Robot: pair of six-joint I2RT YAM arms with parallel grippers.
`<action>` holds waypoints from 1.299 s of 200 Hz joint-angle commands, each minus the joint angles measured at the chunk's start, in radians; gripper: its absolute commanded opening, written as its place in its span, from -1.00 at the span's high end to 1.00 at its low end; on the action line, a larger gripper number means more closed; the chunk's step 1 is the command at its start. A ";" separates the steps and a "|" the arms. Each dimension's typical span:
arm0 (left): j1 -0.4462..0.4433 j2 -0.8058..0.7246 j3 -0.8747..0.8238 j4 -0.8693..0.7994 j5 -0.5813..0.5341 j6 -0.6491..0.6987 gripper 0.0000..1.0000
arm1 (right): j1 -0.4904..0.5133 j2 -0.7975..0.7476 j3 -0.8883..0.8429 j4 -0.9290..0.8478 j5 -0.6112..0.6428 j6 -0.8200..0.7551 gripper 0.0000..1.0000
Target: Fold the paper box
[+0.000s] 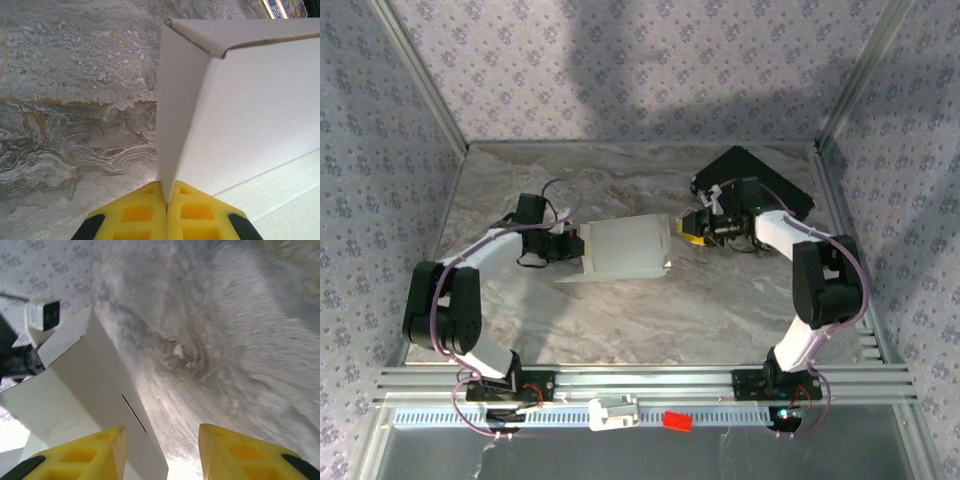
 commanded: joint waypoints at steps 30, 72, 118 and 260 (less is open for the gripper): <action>0.019 0.034 0.032 -0.011 0.090 0.026 1.00 | 0.033 -0.058 -0.083 0.189 -0.114 0.047 0.12; 0.034 0.050 0.029 -0.001 0.134 0.011 1.00 | 0.037 -0.123 -0.136 0.183 -0.122 0.052 0.09; 0.034 0.046 0.034 -0.016 0.144 0.018 1.00 | 0.067 -0.085 -0.088 0.173 -0.111 0.042 0.09; 0.008 0.017 0.066 -0.040 0.097 0.021 1.00 | 0.213 -0.029 0.110 -0.175 0.225 -0.165 0.22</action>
